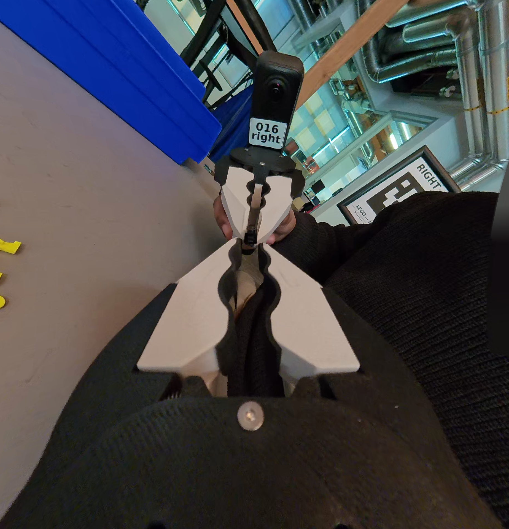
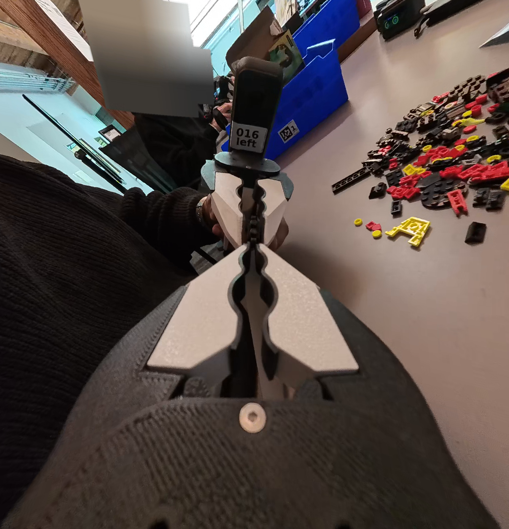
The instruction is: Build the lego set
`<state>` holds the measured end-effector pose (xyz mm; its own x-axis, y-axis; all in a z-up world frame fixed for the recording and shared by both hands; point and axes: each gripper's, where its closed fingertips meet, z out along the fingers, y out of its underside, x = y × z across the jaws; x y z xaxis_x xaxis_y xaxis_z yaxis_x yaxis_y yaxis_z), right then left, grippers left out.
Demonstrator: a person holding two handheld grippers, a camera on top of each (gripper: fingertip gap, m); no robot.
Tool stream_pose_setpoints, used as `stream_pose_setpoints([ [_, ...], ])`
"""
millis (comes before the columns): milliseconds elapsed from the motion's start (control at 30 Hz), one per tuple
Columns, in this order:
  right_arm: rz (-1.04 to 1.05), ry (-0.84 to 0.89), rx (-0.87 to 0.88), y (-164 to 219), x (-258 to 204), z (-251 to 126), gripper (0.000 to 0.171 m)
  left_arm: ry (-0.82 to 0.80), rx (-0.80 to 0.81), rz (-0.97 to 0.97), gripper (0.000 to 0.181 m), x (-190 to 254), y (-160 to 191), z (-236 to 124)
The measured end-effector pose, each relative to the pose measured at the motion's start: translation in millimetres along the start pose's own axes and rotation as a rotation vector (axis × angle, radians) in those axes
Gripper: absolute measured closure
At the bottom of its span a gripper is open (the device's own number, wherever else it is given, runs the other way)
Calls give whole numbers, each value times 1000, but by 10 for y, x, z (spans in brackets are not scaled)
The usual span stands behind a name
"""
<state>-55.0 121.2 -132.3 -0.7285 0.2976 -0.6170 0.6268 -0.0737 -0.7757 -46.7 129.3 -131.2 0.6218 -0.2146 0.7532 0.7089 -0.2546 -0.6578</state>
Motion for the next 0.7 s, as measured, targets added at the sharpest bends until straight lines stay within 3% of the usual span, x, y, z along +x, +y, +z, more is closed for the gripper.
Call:
stream_pose_setpoints([
  [567,-71,49,32,-43,-11,63,171,22,99,-46,177,24,-137,-25],
  [700,-90,55,97,-165,-5,-28,158,17,125,-54,177,-1,-189,-69],
])
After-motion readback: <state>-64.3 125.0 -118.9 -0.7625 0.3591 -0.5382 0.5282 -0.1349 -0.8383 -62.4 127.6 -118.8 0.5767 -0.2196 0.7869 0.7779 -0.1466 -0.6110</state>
